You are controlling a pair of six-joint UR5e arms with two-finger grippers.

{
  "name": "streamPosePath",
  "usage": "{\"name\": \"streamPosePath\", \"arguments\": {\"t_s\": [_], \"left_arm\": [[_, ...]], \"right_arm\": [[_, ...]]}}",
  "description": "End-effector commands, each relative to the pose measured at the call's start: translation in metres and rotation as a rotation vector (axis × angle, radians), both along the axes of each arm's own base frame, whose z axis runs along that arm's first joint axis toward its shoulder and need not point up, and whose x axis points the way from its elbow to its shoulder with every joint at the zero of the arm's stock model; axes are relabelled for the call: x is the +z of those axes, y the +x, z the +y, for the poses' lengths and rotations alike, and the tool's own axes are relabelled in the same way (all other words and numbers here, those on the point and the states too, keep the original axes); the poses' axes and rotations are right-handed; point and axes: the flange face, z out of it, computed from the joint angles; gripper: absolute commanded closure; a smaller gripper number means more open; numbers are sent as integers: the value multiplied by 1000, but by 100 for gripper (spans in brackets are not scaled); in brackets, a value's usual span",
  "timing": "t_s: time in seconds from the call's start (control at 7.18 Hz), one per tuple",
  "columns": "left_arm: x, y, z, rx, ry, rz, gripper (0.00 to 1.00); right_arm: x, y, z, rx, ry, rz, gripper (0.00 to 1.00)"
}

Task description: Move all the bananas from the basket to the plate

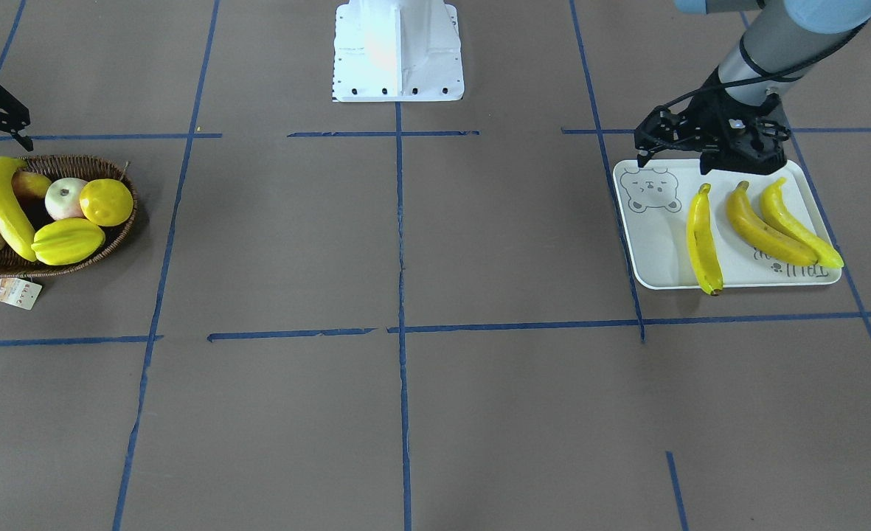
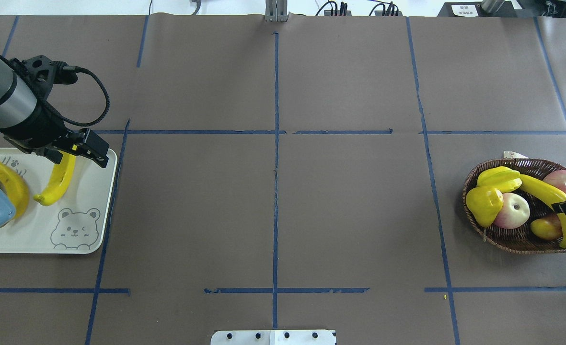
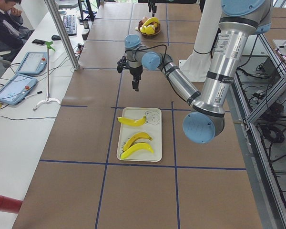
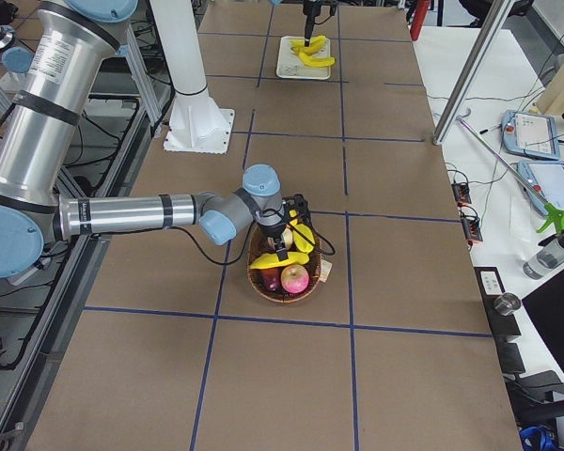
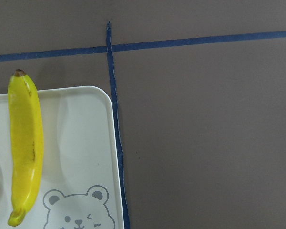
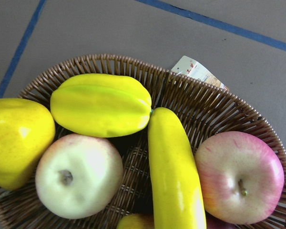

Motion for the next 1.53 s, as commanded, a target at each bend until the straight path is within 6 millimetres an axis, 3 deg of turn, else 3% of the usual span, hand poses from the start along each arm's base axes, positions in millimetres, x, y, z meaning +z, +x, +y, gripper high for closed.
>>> {"name": "streamPosePath", "arguments": {"t_s": [0.0,0.14,0.28,0.42,0.7,1.11,1.39], "left_arm": [[-2,2,1,-1,1,3,0],[-2,2,1,-1,1,3,0],[-1,2,1,2,0,2,0],[0,3,2,3,-2,1,0],[2,5,2,-6,7,-17,0],[-1,11,7,-17,-2,-21,0],[-4,11,8,-23,-4,-17,0]], "right_arm": [[18,-10,5,-25,-4,2,3],[26,-27,13,-74,-18,11,3],[32,-28,16,-83,-29,19,6],[39,-32,20,-102,-38,28,16],[38,-36,17,-106,-34,25,74],[34,-29,16,-90,-26,20,91],[32,-1,7,-13,-24,18,100]]}}
